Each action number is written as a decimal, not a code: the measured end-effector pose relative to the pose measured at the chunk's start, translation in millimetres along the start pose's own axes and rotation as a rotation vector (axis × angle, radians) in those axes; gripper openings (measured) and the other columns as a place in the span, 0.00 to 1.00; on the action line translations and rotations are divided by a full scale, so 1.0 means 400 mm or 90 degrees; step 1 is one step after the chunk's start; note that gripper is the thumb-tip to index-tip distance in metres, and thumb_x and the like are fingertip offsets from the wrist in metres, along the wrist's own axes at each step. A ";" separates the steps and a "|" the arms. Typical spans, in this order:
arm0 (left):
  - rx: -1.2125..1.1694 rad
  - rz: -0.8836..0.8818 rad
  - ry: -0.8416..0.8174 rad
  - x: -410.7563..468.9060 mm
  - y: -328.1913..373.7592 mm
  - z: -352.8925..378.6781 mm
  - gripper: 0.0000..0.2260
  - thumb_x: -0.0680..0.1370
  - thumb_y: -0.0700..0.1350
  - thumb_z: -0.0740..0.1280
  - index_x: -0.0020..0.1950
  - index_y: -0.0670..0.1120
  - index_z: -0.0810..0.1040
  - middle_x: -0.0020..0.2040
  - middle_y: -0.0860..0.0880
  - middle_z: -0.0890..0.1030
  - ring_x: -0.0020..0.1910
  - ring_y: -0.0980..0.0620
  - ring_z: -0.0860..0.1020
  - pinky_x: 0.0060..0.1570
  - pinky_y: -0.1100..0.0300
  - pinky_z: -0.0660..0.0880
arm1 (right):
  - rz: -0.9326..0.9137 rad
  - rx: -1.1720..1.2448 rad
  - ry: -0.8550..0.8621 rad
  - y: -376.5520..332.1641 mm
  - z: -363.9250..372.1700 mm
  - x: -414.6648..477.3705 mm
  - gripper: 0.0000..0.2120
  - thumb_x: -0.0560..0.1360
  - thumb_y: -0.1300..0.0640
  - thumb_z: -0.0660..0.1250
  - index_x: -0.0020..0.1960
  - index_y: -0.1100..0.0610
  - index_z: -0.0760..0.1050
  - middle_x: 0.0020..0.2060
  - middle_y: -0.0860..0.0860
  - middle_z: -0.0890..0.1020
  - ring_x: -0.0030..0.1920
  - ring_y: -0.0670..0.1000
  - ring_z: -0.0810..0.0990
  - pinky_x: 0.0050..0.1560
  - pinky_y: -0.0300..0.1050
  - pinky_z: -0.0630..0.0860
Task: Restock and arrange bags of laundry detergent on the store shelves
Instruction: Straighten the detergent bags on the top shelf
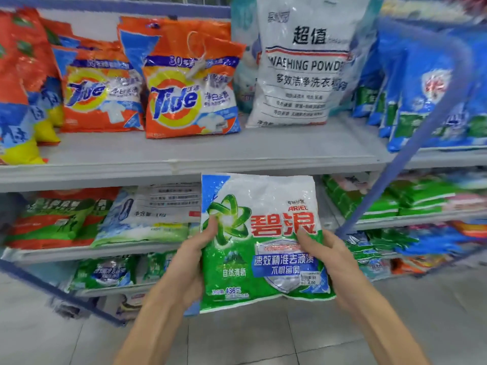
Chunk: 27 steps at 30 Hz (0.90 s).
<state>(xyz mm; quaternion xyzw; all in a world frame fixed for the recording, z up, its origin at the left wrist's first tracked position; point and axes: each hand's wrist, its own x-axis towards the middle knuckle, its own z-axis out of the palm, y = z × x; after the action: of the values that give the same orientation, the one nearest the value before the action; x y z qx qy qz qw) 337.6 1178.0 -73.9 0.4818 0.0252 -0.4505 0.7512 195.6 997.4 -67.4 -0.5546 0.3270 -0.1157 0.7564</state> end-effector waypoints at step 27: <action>0.164 -0.019 -0.281 0.103 -0.496 1.140 0.23 0.80 0.58 0.62 0.65 0.44 0.81 0.58 0.39 0.85 0.55 0.36 0.84 0.54 0.39 0.81 | -0.260 0.158 0.306 -0.258 -1.107 -0.317 0.15 0.76 0.51 0.71 0.60 0.55 0.81 0.51 0.57 0.88 0.51 0.62 0.87 0.60 0.64 0.79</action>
<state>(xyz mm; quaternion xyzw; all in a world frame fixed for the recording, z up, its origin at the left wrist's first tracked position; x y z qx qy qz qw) 42.3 784.9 11.2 0.4634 -0.1897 -0.5554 0.6639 -157.3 690.7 -2.2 -0.4693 0.3615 -0.4313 0.6805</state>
